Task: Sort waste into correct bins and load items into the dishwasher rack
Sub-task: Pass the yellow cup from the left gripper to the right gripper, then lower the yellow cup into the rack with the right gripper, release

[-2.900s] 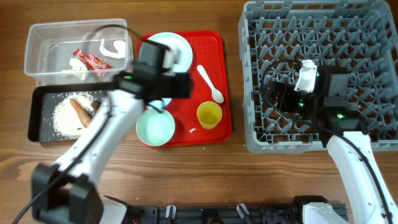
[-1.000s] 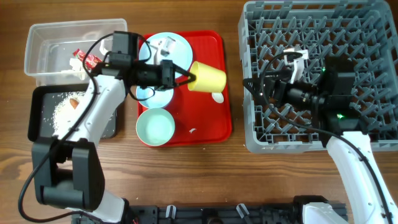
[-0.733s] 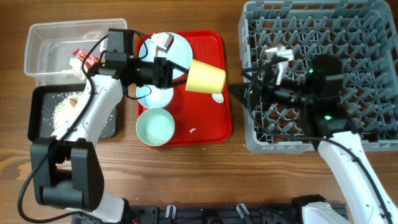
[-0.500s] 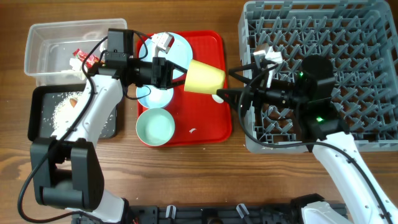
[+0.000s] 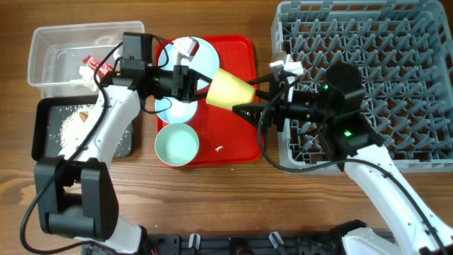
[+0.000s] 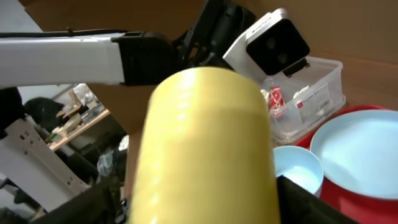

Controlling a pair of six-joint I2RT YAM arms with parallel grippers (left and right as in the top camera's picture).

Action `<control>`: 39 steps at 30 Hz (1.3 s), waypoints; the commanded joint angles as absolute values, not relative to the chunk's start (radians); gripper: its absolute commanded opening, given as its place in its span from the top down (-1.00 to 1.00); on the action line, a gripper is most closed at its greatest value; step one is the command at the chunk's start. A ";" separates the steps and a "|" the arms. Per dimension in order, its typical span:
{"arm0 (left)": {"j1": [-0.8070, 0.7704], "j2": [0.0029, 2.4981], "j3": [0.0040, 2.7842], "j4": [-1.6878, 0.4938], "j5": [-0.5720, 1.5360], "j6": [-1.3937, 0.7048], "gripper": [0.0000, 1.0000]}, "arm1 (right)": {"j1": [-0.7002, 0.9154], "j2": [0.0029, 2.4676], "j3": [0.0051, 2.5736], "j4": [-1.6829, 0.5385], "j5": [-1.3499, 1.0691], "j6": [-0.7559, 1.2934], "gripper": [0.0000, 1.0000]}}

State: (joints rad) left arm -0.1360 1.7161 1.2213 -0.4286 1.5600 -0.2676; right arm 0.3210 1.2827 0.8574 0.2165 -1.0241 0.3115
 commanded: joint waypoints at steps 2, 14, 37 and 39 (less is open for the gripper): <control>-0.154 1.694 1.224 -0.425 1.576 -0.269 0.92 | 0.345 1.324 0.879 0.281 -1.100 0.344 -0.42; -0.153 1.694 1.224 -0.426 1.535 -0.269 0.62 | 0.340 1.325 0.879 0.289 -1.102 0.351 0.05; -0.154 1.694 1.223 -0.663 0.545 -0.269 0.39 | -0.064 1.199 1.010 -0.544 -0.678 0.228 0.18; -0.154 1.694 1.223 -0.671 0.511 -0.269 0.39 | -0.062 1.188 1.088 -0.683 -0.571 0.203 0.18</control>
